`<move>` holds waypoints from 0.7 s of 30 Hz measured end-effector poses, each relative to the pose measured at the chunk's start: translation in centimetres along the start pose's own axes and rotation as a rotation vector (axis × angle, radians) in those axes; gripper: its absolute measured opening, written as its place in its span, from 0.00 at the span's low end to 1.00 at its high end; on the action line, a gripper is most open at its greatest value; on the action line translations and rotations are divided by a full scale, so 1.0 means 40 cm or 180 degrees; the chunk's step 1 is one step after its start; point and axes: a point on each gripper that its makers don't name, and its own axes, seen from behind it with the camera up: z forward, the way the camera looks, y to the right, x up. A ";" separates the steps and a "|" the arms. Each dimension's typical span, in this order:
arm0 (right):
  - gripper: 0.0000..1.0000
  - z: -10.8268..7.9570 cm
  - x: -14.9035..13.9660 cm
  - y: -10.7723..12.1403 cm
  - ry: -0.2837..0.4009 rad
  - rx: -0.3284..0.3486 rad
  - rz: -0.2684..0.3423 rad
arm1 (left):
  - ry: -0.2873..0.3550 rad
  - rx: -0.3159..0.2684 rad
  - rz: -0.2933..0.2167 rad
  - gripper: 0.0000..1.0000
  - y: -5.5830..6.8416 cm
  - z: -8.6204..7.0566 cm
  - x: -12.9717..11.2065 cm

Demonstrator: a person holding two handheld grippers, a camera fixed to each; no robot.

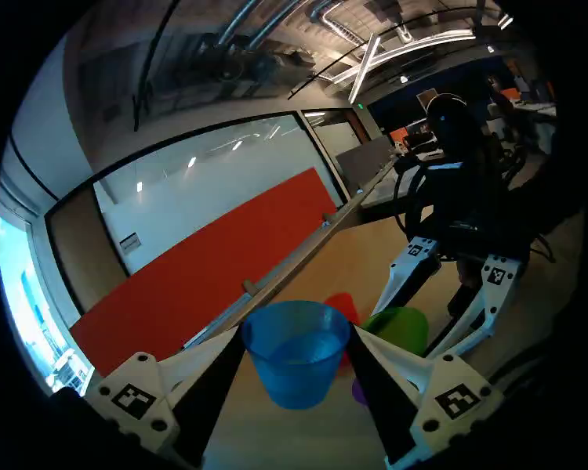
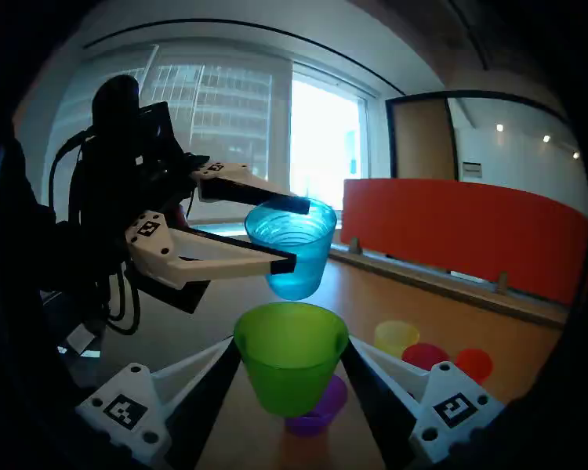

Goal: Pour water

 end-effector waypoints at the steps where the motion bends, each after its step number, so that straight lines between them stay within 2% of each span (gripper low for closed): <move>1: 0.91 0.001 -0.001 -0.002 -0.0001 0.0004 0.0001 | 0.0003 0.0004 0.0036 0.88 0.000 -0.001 0.002; 9: 0.91 0.001 -0.002 -0.011 0.0011 0.0025 0.0008 | -0.0010 0.0014 0.0277 0.88 0.009 -0.007 0.007; 21: 0.91 0.001 -0.004 -0.018 0.0013 0.0050 0.0019 | -0.0024 0.0048 0.0505 0.88 0.022 -0.006 0.018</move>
